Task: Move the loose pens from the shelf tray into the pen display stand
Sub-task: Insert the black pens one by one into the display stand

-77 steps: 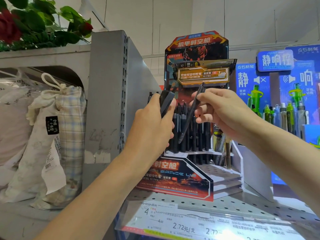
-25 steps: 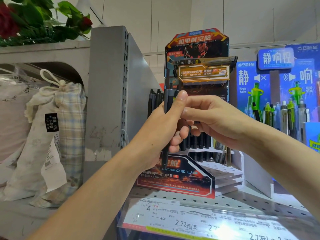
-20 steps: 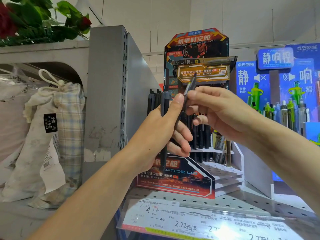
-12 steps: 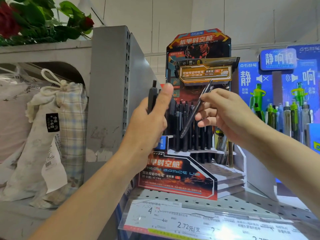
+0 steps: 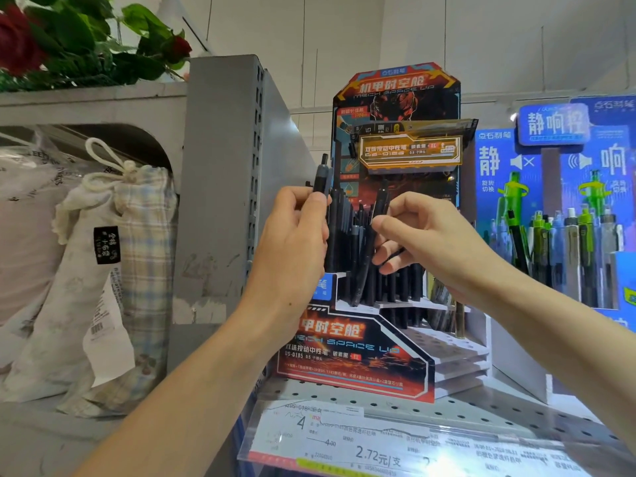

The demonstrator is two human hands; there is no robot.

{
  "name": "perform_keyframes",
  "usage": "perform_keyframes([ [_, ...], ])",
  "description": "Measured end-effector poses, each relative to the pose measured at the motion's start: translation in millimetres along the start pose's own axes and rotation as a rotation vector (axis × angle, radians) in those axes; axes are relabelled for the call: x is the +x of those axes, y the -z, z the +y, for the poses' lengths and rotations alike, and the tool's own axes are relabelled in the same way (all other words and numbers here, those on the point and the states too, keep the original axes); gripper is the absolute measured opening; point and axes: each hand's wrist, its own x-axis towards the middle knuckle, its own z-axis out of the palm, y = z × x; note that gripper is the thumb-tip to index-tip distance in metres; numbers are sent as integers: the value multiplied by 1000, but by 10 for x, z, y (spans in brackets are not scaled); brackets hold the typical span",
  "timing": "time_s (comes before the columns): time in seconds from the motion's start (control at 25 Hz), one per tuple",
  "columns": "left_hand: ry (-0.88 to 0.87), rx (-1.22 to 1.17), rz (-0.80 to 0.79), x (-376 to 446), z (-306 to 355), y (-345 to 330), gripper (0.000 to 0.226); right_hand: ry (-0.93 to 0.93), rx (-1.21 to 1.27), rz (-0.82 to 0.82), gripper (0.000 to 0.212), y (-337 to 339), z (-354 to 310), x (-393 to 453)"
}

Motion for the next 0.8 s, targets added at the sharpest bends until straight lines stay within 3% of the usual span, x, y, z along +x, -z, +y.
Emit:
perform_keyframes([
  [0.2,-89,51,-51,-46,2,-7,15,-22,-79,-52,18,-26,-21,-38],
  [0.44,-12,-8,2,-21,15,-25,15,-68,-267,-128,20,-87,-9,-51],
  [0.8,-55,59,-42,-82,-32,-29,23,-83,-341,-163,21,-113,-43,-71],
])
